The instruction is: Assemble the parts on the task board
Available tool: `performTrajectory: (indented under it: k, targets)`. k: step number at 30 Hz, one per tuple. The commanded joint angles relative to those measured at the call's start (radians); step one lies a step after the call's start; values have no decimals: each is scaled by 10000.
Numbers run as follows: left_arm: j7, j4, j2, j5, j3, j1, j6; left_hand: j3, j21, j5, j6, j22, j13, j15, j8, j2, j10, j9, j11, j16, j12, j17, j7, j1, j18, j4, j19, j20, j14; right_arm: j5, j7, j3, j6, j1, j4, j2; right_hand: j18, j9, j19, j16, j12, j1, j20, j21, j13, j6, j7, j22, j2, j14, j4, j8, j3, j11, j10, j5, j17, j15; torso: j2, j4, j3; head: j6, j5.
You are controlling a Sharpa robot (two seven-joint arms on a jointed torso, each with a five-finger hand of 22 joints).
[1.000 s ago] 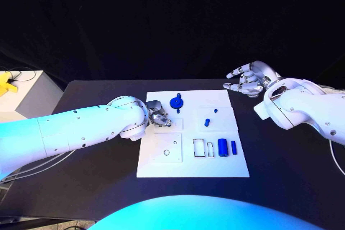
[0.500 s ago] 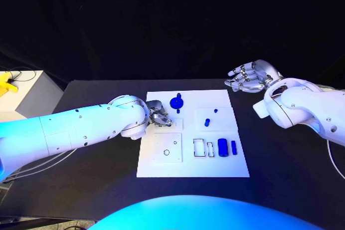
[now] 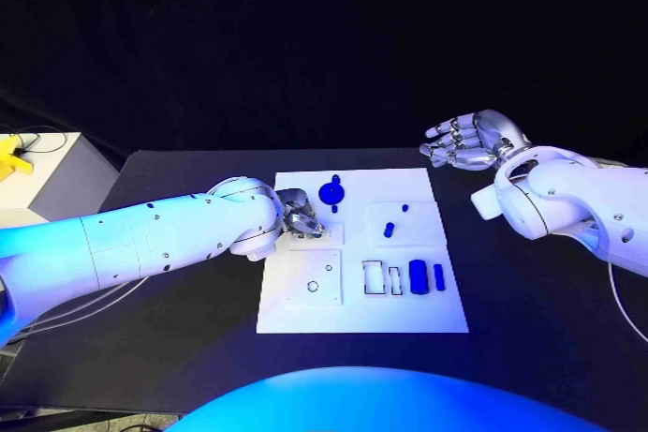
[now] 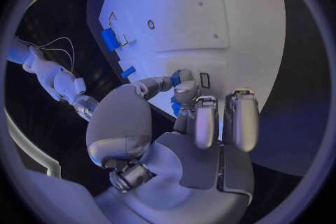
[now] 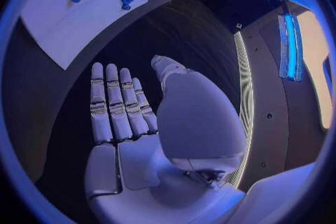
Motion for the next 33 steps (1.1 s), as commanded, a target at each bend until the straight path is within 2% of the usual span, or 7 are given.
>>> performTrajectory:
  k: [1, 11, 17, 22, 24, 29, 33]
  targets:
    - [30, -11, 101, 42, -22, -21, 494, 2298, 43, 5, 33, 721, 29, -72, 33, 98, 75, -21, 10, 70, 42, 2635, -75, -42, -79, -2356, 96, 0, 1040, 288, 328, -1, 76, -4, -14, 23, 48, -16, -67, -69, -67, 21, 14, -30, -53, -91, 530, -60, -34, -5, -41, -55, -15, 64, -1, 53, -52, 34, -3, 5, 2, 2, -37]
    - [30, -123, 217, -100, -24, -5, 443, 2118, 38, -33, 96, 722, 62, -81, 40, 178, 150, -107, -8, 70, 72, 2635, -104, -110, -79, -2278, 92, -4, 1040, 306, 313, -8, 113, -5, -40, 56, 45, -38, -94, -147, -126, -6, 34, -31, -155, -110, 556, -180, -42, -13, -47, -79, -48, 89, -11, 76, -153, 58, 0, 6, -7, 2, -41]
    - [40, -156, 258, -145, -24, -2, 266, 1184, 4, -272, 112, 699, 53, -93, 76, 353, 221, -324, -40, 70, 66, 2635, -156, -188, -74, -1906, 77, -23, 1040, 308, 208, -15, 237, -7, -62, 77, 40, -65, -147, -243, -192, -33, 62, -34, -267, -142, 587, -319, -37, -48, -53, -111, -93, 120, -45, 82, -269, 91, 0, 1, -1, 2, -67]
    - [34, -171, 264, -158, -24, 0, 293, 60, -29, -292, 73, 670, 36, -133, 112, 38, 176, -501, -73, 68, 64, 2630, -227, -242, -70, -1534, 68, -46, 1039, 307, 157, -21, 281, -14, -78, 94, 36, -93, -236, -358, -251, -51, 99, -38, -381, -166, 624, -477, -17, -113, -63, -139, -155, 155, -93, 86, -401, 132, -3, 4, 2, 2, -128]
    - [32, -177, 257, -169, -24, 0, 315, -782, -38, -301, 147, 675, 53, -152, 112, -57, 155, -653, -99, 70, 89, 2635, -255, -196, -71, -1185, 76, -71, 1040, 307, 150, -23, 278, -17, -85, 94, 34, -114, -282, -414, -276, -68, 121, -35, -431, -199, 665, -560, -1, -143, -59, -167, -197, 187, -123, 71, -469, 158, 0, 9, -7, 2, -136]
    - [29, -182, 227, -187, -24, 1, 352, -1102, -45, -294, 163, 673, 65, -157, 99, -116, 144, -735, -102, 70, 100, 2635, -259, -94, -71, -1069, 77, -80, 1040, 307, 141, -26, 285, -21, -89, 85, 33, -129, -311, -449, -294, -77, 136, -34, -458, -224, 692, -614, 6, -161, -59, -188, -230, 210, -148, 70, -513, 176, 3, 8, -11, 2, -137]
    - [27, -172, 203, -193, -24, 1, 357, -1686, -51, -324, 225, 678, 65, -153, 88, -234, 130, -854, -95, 70, 105, 2635, -257, -119, -73, -740, 81, -76, 1040, 316, 137, -28, 295, -25, -95, 80, 32, -149, -367, -511, -310, -122, 161, -32, -484, -238, 714, -709, 32, -196, -31, -210, -305, 232, -173, 10, -592, 201, -2, 11, -19, 2, -146]
